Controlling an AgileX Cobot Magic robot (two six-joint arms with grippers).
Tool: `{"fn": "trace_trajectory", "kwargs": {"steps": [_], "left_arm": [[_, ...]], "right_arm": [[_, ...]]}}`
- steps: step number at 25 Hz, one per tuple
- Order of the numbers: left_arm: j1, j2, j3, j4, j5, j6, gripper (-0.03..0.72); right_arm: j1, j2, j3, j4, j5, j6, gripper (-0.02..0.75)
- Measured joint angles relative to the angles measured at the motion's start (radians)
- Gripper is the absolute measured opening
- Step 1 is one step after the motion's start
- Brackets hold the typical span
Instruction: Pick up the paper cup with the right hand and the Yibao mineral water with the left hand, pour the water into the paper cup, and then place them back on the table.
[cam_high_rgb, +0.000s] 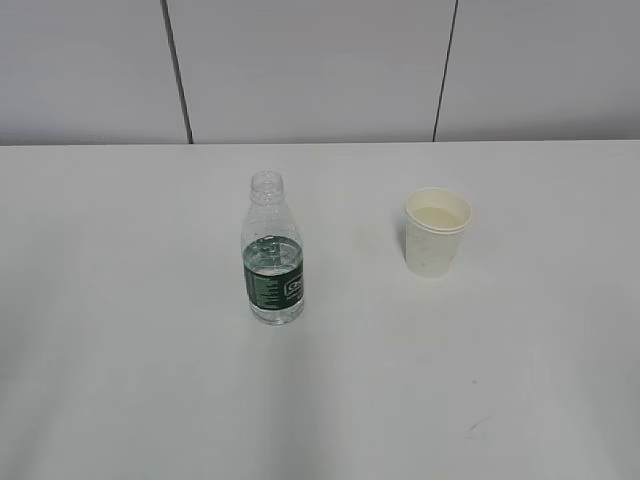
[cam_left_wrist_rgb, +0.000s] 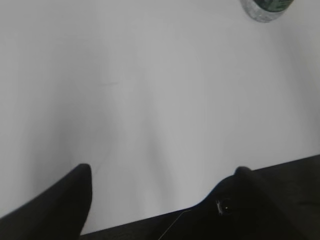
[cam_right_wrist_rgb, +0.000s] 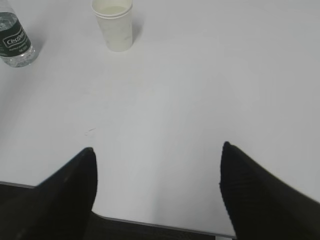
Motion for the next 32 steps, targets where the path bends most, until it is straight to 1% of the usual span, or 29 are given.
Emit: {"fn": "trace_trajectory", "kwargs": {"steps": [2,8,11,16,17,18,22,29,32], "left_arm": [[0.000,-0.071,0.026,-0.030,0.021,0.000,0.523],[0.012,-0.203,0.045,-0.039,0.048,0.000,0.522],[0.042,-0.256,0.045,-0.039,0.048,0.000,0.522],[0.119,-0.358,0.045,-0.039,0.053,0.000,0.522],[0.119,-0.358,0.045,-0.039,0.053,0.000,0.522],[0.143,-0.401,0.045,-0.039,0.056,0.000,0.522],[0.172,-0.491,0.045,-0.041,0.061,0.000,0.522],[0.179,-0.515,0.045,-0.043,0.066,0.000,0.522],[0.170,-0.515,0.045,-0.051,0.066,0.000,0.522]], "right_arm": [[0.000,0.000,0.000,0.000,0.000,0.000,0.593],[0.000,0.000,0.000,0.000,0.000,0.000,0.593],[0.000,0.000,0.000,0.000,0.000,0.000,0.593],[0.000,0.000,0.000,0.000,0.000,0.000,0.593],[0.000,0.000,0.000,0.000,0.000,0.000,0.593],[0.000,0.000,0.000,0.000,0.000,0.000,0.593],[0.000,0.000,0.000,0.000,0.000,0.000,0.593],[0.000,0.000,0.000,-0.002,0.000,0.000,0.593],[0.000,0.000,0.000,-0.002,0.000,0.000,0.593]]}}
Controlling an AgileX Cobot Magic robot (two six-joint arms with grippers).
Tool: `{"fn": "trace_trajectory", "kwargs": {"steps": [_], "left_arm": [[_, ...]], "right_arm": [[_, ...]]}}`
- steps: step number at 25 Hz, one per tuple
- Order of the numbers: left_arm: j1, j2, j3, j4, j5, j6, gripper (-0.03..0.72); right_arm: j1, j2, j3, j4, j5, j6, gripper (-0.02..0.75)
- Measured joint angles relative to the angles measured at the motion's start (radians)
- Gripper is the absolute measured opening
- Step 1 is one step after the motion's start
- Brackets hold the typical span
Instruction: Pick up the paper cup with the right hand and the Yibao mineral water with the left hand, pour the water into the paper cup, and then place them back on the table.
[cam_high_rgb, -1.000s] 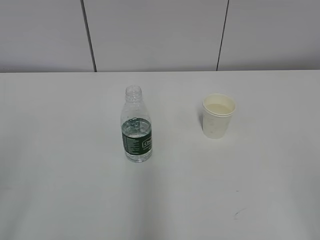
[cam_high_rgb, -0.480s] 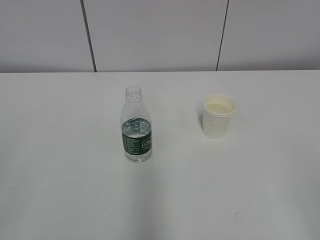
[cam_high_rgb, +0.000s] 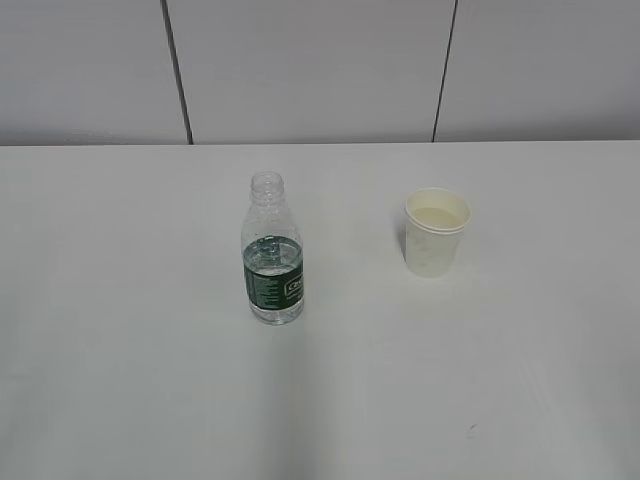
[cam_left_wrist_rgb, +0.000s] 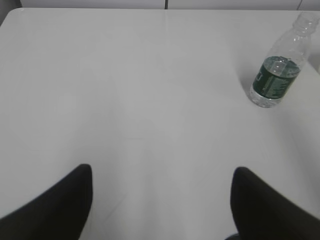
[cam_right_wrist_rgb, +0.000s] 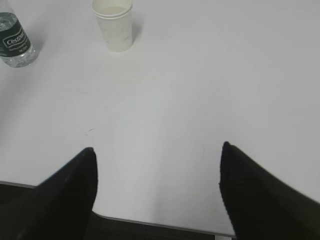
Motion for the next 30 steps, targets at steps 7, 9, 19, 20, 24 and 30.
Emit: {"fn": "trace_trajectory", "kwargs": {"steps": [7,9,19,20,24,30], "left_arm": [[-0.009,0.000,0.000,-0.009,0.000,0.000,0.522],[-0.009,0.000,0.000,-0.015,0.000,0.000,0.522],[-0.012,0.000,0.000,-0.032,0.000,0.000,0.522],[-0.012,0.000,0.000,-0.032,0.000,0.000,0.522],[-0.012,0.000,0.000,-0.032,0.000,0.000,0.522],[-0.012,0.000,0.000,-0.032,0.000,0.000,0.522]], "right_arm": [[0.000,0.000,0.000,0.000,0.000,0.000,0.593],[0.000,0.000,0.000,0.000,0.000,0.000,0.593],[0.000,0.000,0.000,0.000,0.000,0.000,0.593],[0.000,0.000,0.000,0.000,0.000,0.000,0.593],[0.000,0.000,0.000,0.000,0.000,0.000,0.593],[0.000,0.000,0.000,0.000,0.000,0.000,0.593]]}}
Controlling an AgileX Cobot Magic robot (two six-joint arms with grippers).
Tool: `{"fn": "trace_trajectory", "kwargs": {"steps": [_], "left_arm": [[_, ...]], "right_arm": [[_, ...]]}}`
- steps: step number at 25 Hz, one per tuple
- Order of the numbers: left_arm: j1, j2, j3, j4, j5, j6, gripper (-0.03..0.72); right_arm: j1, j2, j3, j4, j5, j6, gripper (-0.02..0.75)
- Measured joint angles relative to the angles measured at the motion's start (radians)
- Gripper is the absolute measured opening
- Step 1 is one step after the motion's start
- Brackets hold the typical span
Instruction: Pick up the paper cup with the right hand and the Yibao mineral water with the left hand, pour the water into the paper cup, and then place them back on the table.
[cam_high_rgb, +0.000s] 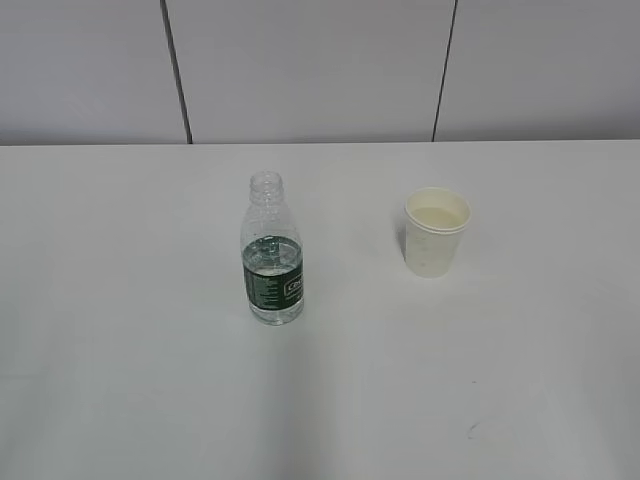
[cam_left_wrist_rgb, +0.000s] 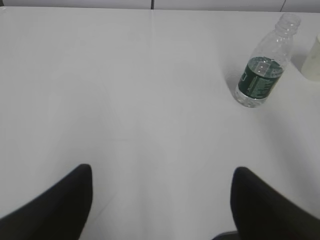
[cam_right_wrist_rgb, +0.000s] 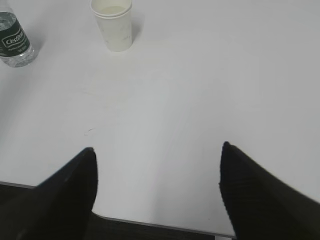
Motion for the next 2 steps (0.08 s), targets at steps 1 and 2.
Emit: {"fn": "trace_trajectory", "kwargs": {"steps": [1,2], "left_arm": [[0.000,0.000,0.000,0.000,0.000,0.000,0.522],[0.000,0.000,0.000,0.000,0.000,0.000,0.522]], "right_arm": [[0.000,0.000,0.000,0.000,0.000,0.000,0.593],[0.000,0.000,0.000,0.000,0.000,0.000,0.593]]}}
